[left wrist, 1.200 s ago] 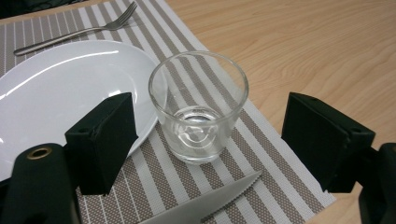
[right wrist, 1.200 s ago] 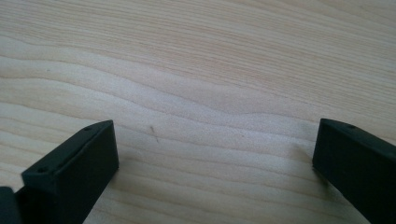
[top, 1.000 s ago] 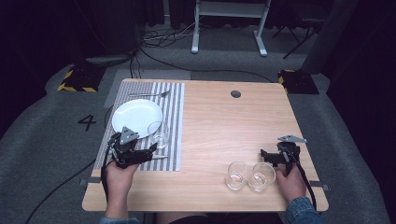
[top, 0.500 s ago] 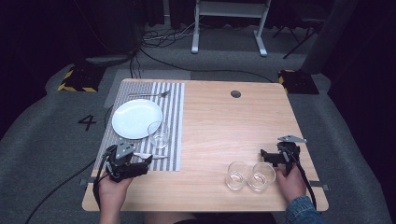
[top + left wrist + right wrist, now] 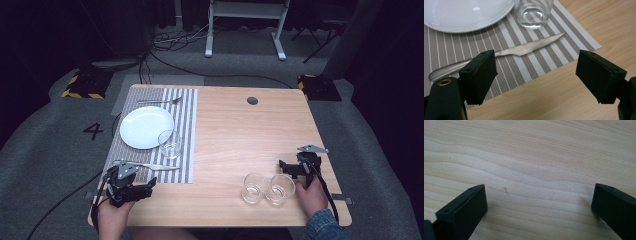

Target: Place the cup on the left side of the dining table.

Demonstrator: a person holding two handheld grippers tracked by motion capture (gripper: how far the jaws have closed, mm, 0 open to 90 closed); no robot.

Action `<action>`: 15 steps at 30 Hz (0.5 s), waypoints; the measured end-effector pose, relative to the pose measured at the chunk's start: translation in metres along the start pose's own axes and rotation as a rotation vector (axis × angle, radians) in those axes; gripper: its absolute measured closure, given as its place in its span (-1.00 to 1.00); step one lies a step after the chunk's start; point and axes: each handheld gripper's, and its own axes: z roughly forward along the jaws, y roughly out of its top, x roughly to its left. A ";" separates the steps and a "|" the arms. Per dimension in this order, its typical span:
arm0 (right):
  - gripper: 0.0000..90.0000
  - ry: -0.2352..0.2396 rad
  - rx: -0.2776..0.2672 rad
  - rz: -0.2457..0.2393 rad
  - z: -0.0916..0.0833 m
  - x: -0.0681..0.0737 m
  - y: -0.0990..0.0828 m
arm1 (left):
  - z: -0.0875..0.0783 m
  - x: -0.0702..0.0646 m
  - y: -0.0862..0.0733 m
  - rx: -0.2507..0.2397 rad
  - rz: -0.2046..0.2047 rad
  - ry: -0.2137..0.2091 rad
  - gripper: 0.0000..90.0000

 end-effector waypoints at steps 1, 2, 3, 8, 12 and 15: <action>-0.99 0.000 0.000 0.000 0.000 0.000 0.000 | -0.001 0.001 -0.002 0.003 0.000 0.003 -0.62; -0.99 0.000 0.000 0.000 0.000 0.000 0.000 | -0.001 0.001 -0.004 0.005 -0.004 0.003 -0.62; -0.99 0.000 0.000 0.000 0.000 0.000 0.000 | -0.002 0.001 -0.006 0.008 -0.006 0.006 -0.62; -0.99 0.000 0.000 0.000 0.000 0.000 0.000 | -0.002 0.004 -0.016 0.031 -0.021 0.021 -0.62; -0.99 0.000 0.000 0.000 0.000 0.000 0.000 | 0.000 0.005 -0.023 0.049 -0.029 0.034 -0.62; -0.99 0.000 0.000 0.000 0.000 0.000 0.000 | 0.002 0.006 -0.029 0.050 -0.036 0.043 -0.63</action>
